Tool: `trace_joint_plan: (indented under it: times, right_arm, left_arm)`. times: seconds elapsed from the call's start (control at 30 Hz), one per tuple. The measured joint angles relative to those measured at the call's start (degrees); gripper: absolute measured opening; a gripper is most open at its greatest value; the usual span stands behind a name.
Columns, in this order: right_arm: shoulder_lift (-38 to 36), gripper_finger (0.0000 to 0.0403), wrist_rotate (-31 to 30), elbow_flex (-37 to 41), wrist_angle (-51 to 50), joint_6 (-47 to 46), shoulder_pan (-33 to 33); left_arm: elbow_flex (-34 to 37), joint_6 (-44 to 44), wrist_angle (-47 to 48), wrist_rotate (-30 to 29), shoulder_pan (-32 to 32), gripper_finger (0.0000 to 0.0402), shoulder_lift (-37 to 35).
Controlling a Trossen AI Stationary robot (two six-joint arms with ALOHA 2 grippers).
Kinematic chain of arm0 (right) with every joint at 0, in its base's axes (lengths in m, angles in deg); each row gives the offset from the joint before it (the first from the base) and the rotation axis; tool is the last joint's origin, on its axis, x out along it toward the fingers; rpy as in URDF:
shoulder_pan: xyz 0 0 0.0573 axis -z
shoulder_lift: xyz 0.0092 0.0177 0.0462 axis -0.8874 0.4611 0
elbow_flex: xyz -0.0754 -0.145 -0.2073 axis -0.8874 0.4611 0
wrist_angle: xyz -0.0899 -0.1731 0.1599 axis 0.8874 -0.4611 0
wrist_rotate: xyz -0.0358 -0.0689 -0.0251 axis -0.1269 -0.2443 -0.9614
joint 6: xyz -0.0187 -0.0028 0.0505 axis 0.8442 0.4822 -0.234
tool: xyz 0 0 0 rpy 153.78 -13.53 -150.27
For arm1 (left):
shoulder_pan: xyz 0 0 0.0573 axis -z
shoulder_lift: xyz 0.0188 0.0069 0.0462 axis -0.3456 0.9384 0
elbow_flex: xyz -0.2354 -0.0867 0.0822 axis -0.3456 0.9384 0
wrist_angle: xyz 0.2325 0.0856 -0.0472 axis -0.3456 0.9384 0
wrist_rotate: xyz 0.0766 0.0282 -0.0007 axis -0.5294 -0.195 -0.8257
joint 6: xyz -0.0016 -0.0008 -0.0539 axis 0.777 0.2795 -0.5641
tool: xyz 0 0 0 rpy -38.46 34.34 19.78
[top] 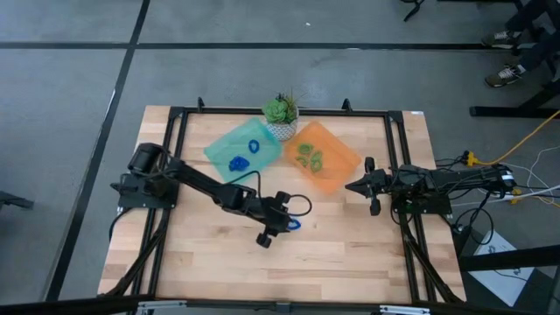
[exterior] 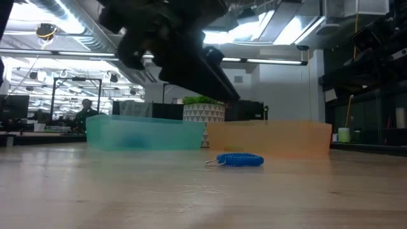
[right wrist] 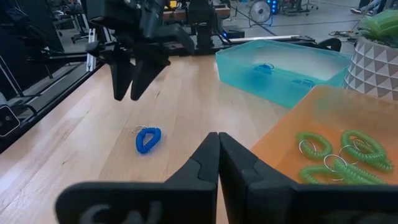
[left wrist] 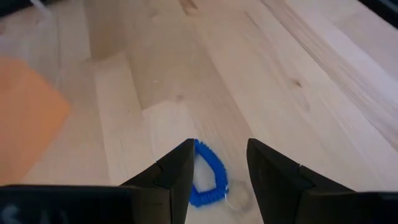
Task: Sort spring keychains
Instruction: Put the blue spring keychain into the green bin
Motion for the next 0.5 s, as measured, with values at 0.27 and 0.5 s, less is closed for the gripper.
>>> trace_joint_plan:
  times: [0.27,0.5]
  right_arm:
    - [0.0,0.0007,0.0,0.0,0.0,0.0,0.0]
    - [0.0,0.0007,0.0,0.0,0.0,0.0,0.0]
  left_arm:
    - [-6.0,-4.6,4.8,-0.1,-0.3,0.0143,4.0]
    - [-11.5,-8.5,11.7,-0.9,-0.2,0.0143,9.0]
